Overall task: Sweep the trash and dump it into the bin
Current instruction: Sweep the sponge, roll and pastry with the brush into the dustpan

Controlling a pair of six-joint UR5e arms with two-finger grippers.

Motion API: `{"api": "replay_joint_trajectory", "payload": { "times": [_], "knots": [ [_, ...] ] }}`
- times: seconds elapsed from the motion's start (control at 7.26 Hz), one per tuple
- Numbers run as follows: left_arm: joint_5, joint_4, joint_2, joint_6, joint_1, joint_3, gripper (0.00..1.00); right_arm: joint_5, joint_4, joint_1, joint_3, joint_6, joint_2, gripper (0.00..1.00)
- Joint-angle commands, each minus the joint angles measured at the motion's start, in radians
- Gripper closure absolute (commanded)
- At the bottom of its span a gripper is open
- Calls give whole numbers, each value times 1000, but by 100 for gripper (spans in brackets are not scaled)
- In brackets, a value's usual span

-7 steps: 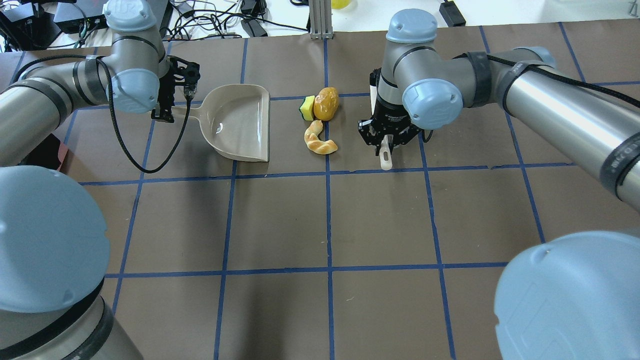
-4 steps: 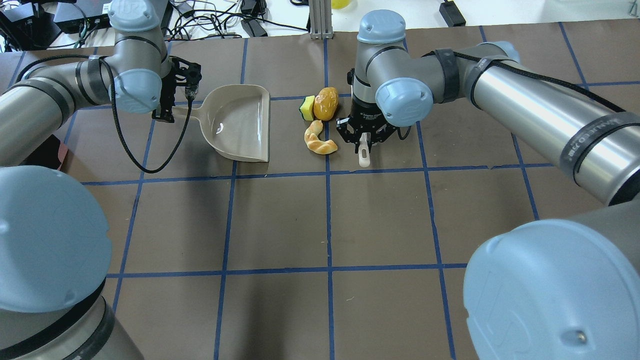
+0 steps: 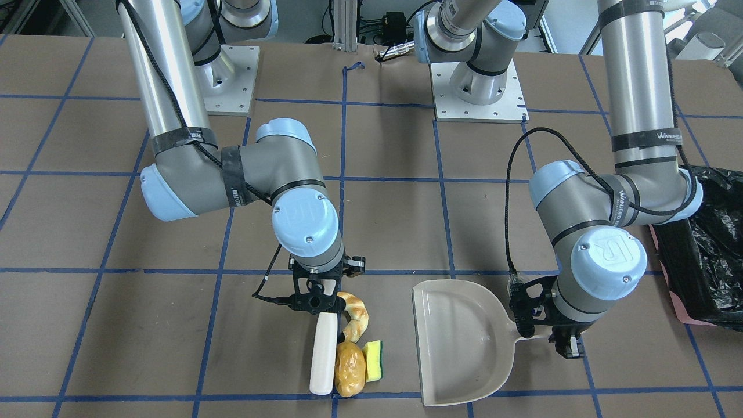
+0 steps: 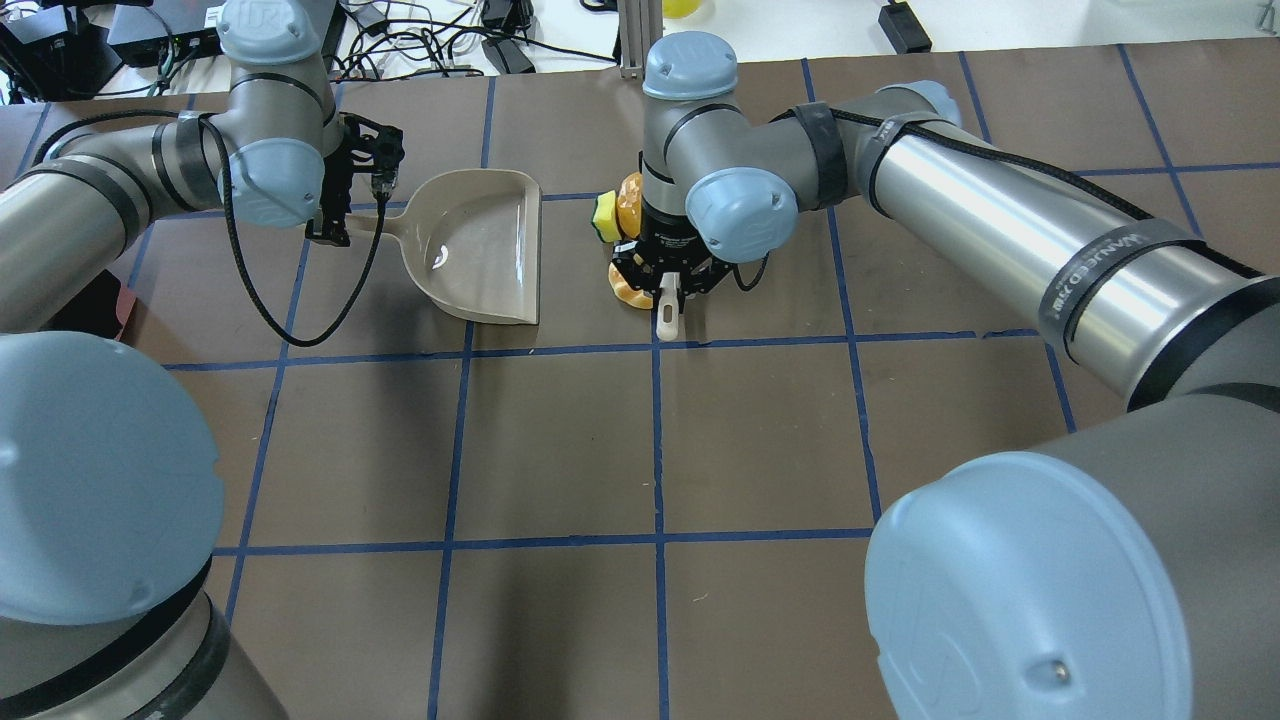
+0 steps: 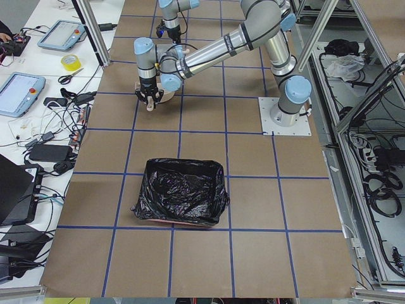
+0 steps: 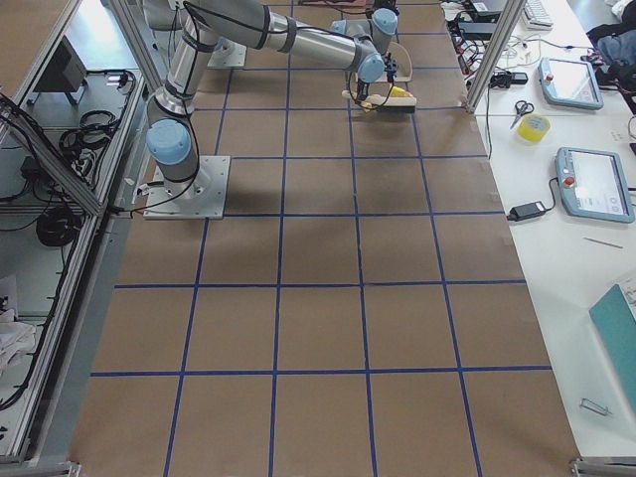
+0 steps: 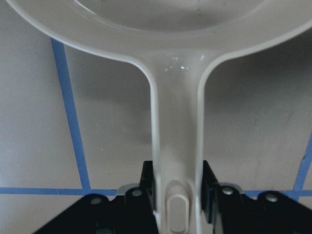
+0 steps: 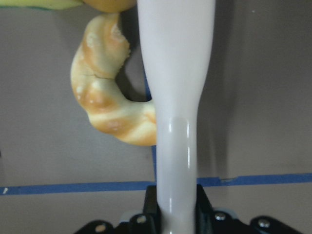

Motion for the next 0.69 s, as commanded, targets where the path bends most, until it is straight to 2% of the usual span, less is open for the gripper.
{"api": "replay_joint_trajectory", "payload": {
  "times": [0.0,0.55],
  "knots": [
    [-2,0,0,-1,0,0,96,38,-3,61,-69,91,51,100],
    [-8,0,0,-3,0,0,96,63,-8,164,-173,210,123,100]
  ]
}}
